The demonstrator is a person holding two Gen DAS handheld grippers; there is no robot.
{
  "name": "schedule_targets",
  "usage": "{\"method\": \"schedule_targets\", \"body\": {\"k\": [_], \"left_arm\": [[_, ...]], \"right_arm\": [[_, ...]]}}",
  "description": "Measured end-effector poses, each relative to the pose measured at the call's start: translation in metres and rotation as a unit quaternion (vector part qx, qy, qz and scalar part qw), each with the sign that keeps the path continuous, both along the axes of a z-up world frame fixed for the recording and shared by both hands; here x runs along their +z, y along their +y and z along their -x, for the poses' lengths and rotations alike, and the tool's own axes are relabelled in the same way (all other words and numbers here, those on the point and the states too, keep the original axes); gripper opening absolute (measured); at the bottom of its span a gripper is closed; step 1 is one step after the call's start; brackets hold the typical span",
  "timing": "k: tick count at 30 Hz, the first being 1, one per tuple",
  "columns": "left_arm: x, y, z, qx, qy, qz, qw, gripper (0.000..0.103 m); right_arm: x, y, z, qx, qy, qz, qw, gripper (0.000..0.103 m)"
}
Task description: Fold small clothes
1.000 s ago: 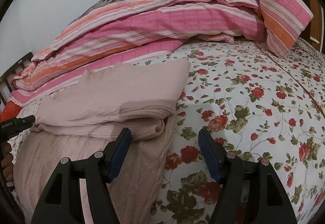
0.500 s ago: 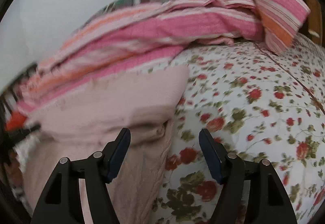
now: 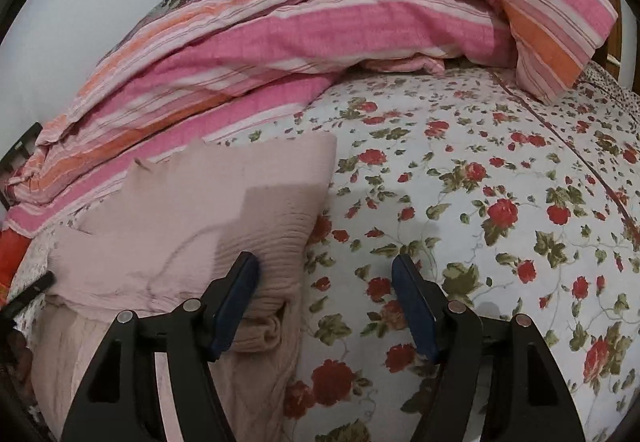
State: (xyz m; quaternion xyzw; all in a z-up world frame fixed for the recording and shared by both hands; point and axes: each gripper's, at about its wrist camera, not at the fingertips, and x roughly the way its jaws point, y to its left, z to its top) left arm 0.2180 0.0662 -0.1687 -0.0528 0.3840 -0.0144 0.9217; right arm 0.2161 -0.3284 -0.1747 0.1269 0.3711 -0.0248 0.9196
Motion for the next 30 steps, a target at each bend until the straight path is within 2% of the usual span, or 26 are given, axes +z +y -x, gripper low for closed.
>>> {"method": "schedule_targets", "body": {"k": [5,14,30], "left_arm": [[-0.0018,0.0101,0.0017,0.001,0.000,0.033,0.9994,0.054],[-0.0037,0.0010,-0.0007,0.008,0.001,0.007,0.9999,0.060],[-0.0052,0.0070,-0.0042,0.007,0.003,0.025,0.9997,0.063]], "right_arm": [[-0.0011,0.0018,0.0009,0.005,-0.002,-0.002,1.000,0.069],[-0.0020,0.0046,-0.0009,0.007,0.000,0.002,1.000,0.071],[-0.0026,0.0064,-0.0037,0.005,0.002,0.011,1.000,0.074]]}}
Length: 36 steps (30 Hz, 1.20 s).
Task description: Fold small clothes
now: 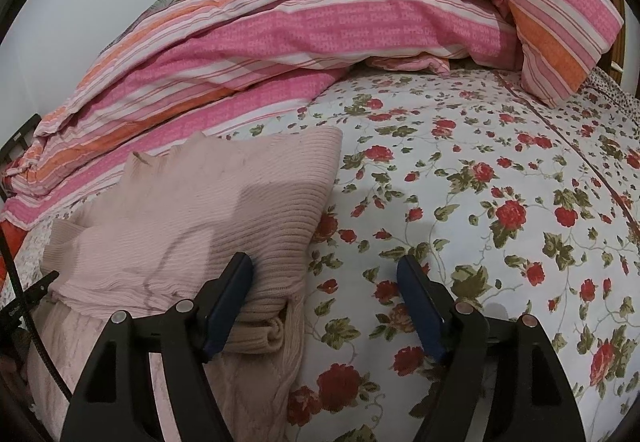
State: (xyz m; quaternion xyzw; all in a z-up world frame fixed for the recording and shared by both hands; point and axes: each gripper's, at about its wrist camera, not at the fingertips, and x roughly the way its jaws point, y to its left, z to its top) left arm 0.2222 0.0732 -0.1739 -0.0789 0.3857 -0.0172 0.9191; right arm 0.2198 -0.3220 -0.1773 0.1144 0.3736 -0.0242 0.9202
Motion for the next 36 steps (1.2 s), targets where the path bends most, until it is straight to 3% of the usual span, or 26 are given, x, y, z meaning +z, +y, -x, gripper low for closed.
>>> {"method": "schedule_targets", "body": {"k": [13,24,36], "left_arm": [[0.000,0.000,0.000,0.002,0.000,0.002,1.0000,0.063],[0.004,-0.014,0.004,0.020,-0.002,-0.055,0.9983,0.068],[0.004,-0.010,0.003,0.020,-0.002,-0.047,0.9987,0.069]], "right_arm": [[0.000,0.002,-0.002,-0.003,0.003,0.016,1.000,0.074],[0.000,0.006,-0.001,-0.006,0.008,0.030,0.999,0.075],[0.000,0.003,-0.002,0.002,0.007,0.017,1.000,0.077]]}}
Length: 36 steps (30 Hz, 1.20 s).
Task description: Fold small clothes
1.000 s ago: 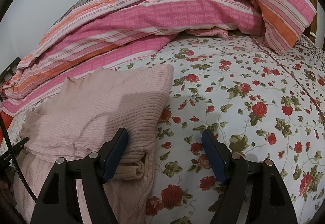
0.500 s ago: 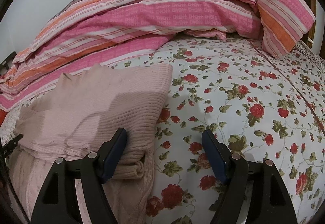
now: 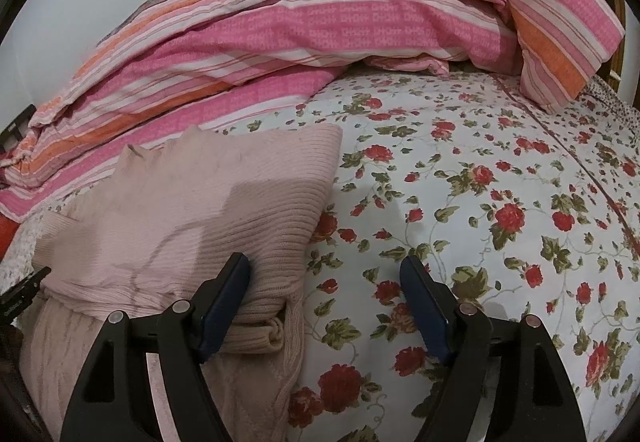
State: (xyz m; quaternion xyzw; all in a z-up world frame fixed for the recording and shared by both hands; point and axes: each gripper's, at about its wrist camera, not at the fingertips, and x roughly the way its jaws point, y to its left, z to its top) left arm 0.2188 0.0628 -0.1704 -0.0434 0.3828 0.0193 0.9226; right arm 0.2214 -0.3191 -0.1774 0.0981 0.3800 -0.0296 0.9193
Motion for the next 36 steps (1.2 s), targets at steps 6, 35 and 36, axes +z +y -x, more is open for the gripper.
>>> {"method": "schedule_targets", "body": {"k": [6,35,36], "left_arm": [[0.004,0.005,0.005,-0.012,0.003,0.022,0.9997,0.070],[-0.003,0.008,0.228,-0.086,-0.023,0.102,0.9908,0.063],[-0.002,0.006,0.226,-0.088,-0.025,0.103,0.9905,0.063]], "right_arm": [[0.006,0.004,0.005,0.003,0.005,0.014,1.000,0.077],[0.007,0.042,0.245,0.059,-0.020,-0.031,0.998,0.059],[0.003,0.046,0.245,0.066,-0.015,-0.029,0.997,0.059]]}}
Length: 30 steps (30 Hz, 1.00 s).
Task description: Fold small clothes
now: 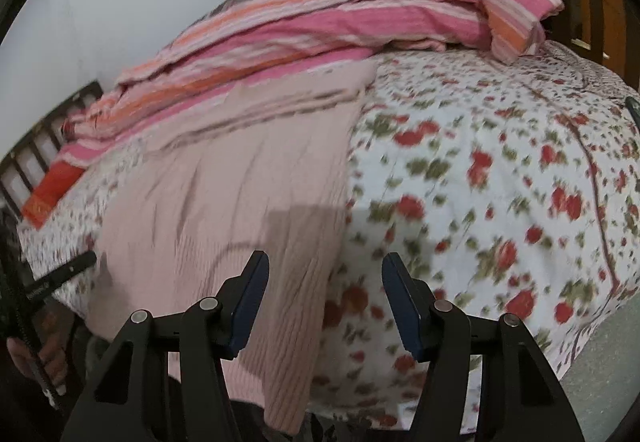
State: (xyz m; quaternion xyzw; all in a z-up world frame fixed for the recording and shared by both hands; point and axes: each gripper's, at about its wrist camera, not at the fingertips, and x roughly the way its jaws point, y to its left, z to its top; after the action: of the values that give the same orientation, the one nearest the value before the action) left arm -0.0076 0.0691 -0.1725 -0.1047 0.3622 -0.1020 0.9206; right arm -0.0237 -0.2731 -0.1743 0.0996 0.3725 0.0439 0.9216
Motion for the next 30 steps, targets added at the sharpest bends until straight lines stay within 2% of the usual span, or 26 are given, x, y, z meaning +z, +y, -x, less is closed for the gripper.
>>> {"method": "schedule_targets", "body": {"k": [3,5,6,7,8,13,16,21,23,30], "left_arm": [[0.004,-0.006,-0.009,-0.005,-0.011,0.001,0.9999,0.060],[0.004,-0.009,-0.020,-0.006,-0.009,-0.001,0.9999,0.059],[0.003,-0.010,-0.029,-0.005,-0.003,-0.001,1.0000,0.057],[0.002,-0.010,-0.036,-0.005,0.001,0.002,1.0000,0.051],[0.002,-0.010,-0.040,-0.006,0.003,0.007,1.0000,0.047],[-0.008,-0.005,-0.059,-0.014,0.020,0.066,0.9976,0.046],[-0.011,-0.004,-0.051,-0.027,0.021,0.081,0.9961,0.046],[-0.016,-0.003,-0.018,-0.054,0.027,0.072,0.9955,0.046],[-0.017,0.001,-0.007,-0.051,0.026,0.074,0.9956,0.045],[-0.030,0.013,0.020,-0.049,0.035,0.093,0.9938,0.041]], "right_arm": [[-0.008,0.009,-0.004,0.009,0.002,0.010,1.000,0.059],[-0.012,0.013,-0.010,0.011,0.001,0.018,1.000,0.054],[-0.014,0.015,-0.014,0.011,0.003,0.021,1.000,0.048],[-0.016,0.016,-0.018,0.012,0.006,0.022,1.000,0.042],[-0.019,0.017,-0.023,0.012,0.010,0.021,1.000,0.039],[-0.017,0.014,-0.037,0.008,-0.002,0.002,1.000,0.037],[-0.018,0.010,-0.039,0.007,0.004,-0.017,1.000,0.037],[-0.023,0.015,-0.028,0.027,0.022,-0.010,0.999,0.037],[-0.029,0.013,-0.022,0.028,0.035,-0.020,0.999,0.037],[-0.029,0.014,-0.001,0.033,0.033,-0.030,0.998,0.037]]}}
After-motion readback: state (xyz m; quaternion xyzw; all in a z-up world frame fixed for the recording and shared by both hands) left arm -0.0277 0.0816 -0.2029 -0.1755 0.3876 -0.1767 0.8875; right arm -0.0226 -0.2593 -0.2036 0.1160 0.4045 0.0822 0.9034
